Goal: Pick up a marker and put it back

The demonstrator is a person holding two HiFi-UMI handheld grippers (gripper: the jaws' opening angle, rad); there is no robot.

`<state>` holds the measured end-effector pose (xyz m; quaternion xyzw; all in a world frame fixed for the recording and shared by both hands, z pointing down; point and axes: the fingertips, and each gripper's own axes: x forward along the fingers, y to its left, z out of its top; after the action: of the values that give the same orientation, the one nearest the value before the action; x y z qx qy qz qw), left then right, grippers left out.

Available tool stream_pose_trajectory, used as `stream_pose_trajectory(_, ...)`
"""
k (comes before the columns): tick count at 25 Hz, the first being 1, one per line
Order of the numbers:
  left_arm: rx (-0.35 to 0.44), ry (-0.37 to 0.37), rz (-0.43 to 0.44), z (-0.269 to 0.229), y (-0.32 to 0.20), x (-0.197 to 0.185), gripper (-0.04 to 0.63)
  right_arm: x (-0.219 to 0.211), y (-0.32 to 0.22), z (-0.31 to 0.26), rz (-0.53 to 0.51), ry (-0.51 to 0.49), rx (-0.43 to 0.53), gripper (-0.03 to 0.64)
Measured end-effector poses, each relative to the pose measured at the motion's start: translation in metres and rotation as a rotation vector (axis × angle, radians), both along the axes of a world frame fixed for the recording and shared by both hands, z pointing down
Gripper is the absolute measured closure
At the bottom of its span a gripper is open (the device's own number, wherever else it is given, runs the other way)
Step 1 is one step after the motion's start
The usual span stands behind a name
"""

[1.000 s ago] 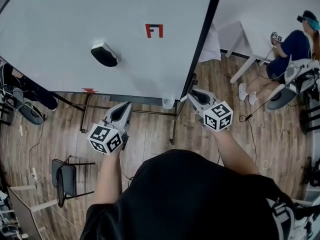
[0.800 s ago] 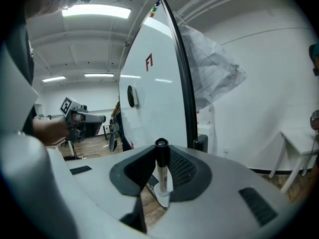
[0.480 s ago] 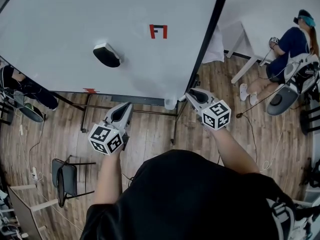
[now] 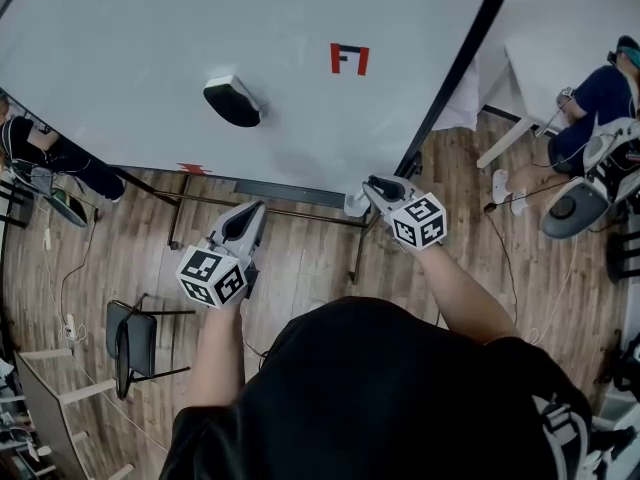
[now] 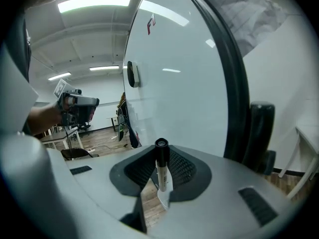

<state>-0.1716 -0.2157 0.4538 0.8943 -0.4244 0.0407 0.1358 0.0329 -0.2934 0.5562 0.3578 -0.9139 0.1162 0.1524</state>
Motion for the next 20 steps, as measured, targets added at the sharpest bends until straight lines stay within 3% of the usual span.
stream_pose_trajectory(12,-0.033,-0.017,-0.04,0.012,-0.013,-0.022,0.584,-0.017,-0.025,0.081,-0.016,0.066,-0.099,0.551)
stream_pose_trajectory(20,-0.046,-0.023,-0.043,0.015,-0.017,-0.023,0.584,-0.022,-0.028,0.106,-0.027,0.093,-0.116,0.549)
